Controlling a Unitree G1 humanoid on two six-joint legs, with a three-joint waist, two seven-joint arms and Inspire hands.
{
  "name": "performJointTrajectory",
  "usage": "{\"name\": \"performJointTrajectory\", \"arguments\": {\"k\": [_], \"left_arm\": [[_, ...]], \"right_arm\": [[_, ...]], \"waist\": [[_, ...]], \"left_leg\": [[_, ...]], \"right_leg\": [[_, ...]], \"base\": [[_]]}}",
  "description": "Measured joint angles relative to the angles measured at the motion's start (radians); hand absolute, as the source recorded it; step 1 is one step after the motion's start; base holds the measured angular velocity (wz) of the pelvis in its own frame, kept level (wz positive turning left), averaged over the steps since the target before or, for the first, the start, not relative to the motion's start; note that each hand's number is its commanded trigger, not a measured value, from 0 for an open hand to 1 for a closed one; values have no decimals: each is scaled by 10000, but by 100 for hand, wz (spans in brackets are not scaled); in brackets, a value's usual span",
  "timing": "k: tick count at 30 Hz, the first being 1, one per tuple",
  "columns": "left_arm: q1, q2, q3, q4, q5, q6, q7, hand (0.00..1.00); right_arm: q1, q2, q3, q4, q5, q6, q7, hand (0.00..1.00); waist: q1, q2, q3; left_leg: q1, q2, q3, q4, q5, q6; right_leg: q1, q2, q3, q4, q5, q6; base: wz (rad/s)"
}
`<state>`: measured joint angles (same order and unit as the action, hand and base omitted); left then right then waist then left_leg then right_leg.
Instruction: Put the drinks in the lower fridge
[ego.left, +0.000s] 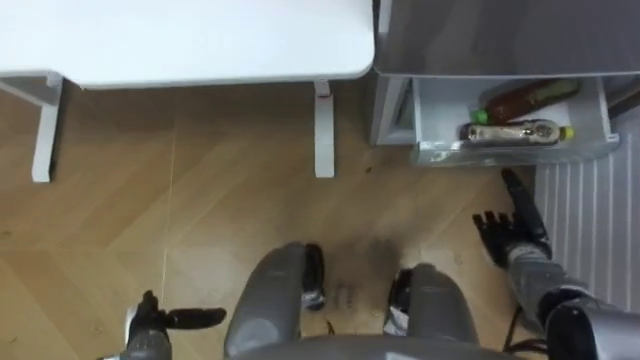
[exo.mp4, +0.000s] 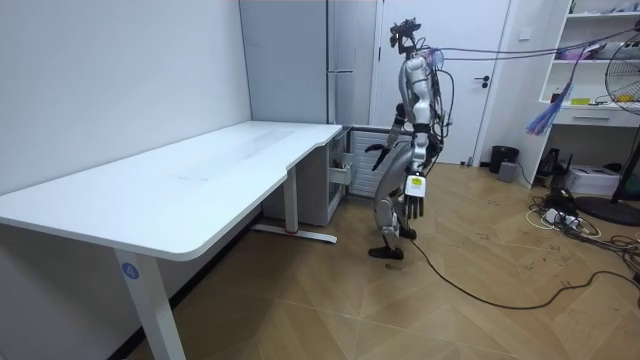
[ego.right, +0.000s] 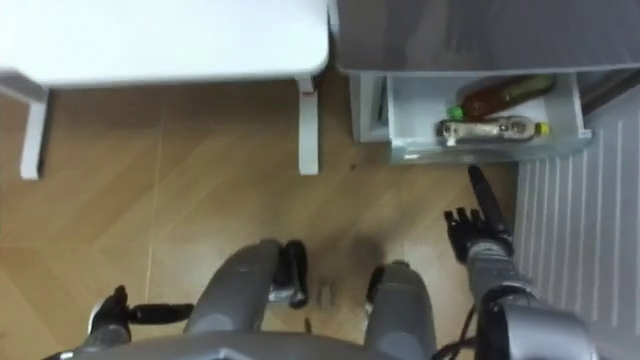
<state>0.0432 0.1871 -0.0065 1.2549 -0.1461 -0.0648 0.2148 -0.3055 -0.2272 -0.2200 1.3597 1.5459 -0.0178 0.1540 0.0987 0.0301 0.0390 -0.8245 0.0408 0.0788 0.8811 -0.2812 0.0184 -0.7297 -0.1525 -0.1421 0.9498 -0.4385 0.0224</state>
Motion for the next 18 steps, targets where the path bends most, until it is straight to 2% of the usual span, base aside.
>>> {"name": "performJointTrajectory", "arguments": {"k": [2,3,5,7,8,10,12,14,15,16,17,18], "left_arm": [[-153,49,-340,-13,-2,233,-14,0],[-196,74,-458,-26,2,271,-16,0],[-279,186,-947,-135,1,410,-14,0],[-334,238,-996,-209,8,558,-14,0],[-350,302,-1210,-226,8,600,-12,0],[-354,398,-1503,-372,3,648,-9,0],[-367,482,-1583,-599,3,638,-6,0],[-502,606,-1640,-601,-52,602,-2,0],[-509,627,-1686,-616,-91,596,-2,0],[-496,649,-1764,-709,-166,609,-3,0],[-318,648,-1782,-872,-168,621,-10,0],[-111,649,-1776,-944,-163,609,-11,0]], "right_arm": [[-218,-485,14,2,96,62,2,0],[-272,-593,13,1,154,62,3,0],[-527,-978,37,2,273,66,4,0],[-719,-1142,51,-37,312,63,11,0],[-789,-1195,92,-80,330,59,20,0],[-914,-1319,338,-64,373,60,16,0],[-1124,-1481,475,-35,567,48,21,0],[-1418,-1646,639,-32,570,39,101,0],[-1521,-1687,697,-34,568,42,166,0],[-1689,-1788,709,-28,566,59,358,0],[-1833,-1888,727,-3,540,108,521,0],[-1918,-1914,736,-15,517,158,622,0]], "waist": [[147,-56,-16],[153,-67,-14],[187,-81,-21],[264,-119,-33],[267,-152,-43],[310,-189,-54],[375,-205,-65],[436,-362,-62],[434,-368,-61],[430,-411,-58],[462,-449,-44],[467,-455,-52]], "left_leg": [[-1146,-72,-80,721,0,-1],[-1380,-132,-113,828,7,-12],[-2241,-209,-219,1280,87,-162],[-2830,-284,-324,1651,60,-213],[-3113,-430,-402,1791,42,-246],[-3473,-536,-467,2025,35,-257],[-3911,-550,-487,2352,27,-273],[-4425,-633,-404,2718,-7,-337],[-4556,-644,-411,2801,-19,-363],[-4792,-705,-424,3052,-151,-626],[-4940,-709,-456,4022,-571,-1051],[-4838,-710,-547,4821,-886,-974]], "right_leg": [[-1118,-164,35,944,-79,-98],[-1353,-227,34,1116,-82,-105],[-2222,-408,28,1639,-66,-147],[-2805,-498,27,2040,-85,-183],[-3089,-595,33,2217,-90,-192],[-3466,-619,100,2527,-94,-196],[-3888,-654,227,2884,-100,-189],[-4437,-808,344,3403,-111,-180],[-4566,-863,379,3475,-112,-180],[-4817,-986,409,3653,-115,-184],[-5065,-1320,345,3961,-152,-252],[-5115,-1545,275,4187,-153,-255]], "base": [[12],[21],[10],[-3],[0],[7],[12],[19],[16],[0],[-17],[-47]]}}
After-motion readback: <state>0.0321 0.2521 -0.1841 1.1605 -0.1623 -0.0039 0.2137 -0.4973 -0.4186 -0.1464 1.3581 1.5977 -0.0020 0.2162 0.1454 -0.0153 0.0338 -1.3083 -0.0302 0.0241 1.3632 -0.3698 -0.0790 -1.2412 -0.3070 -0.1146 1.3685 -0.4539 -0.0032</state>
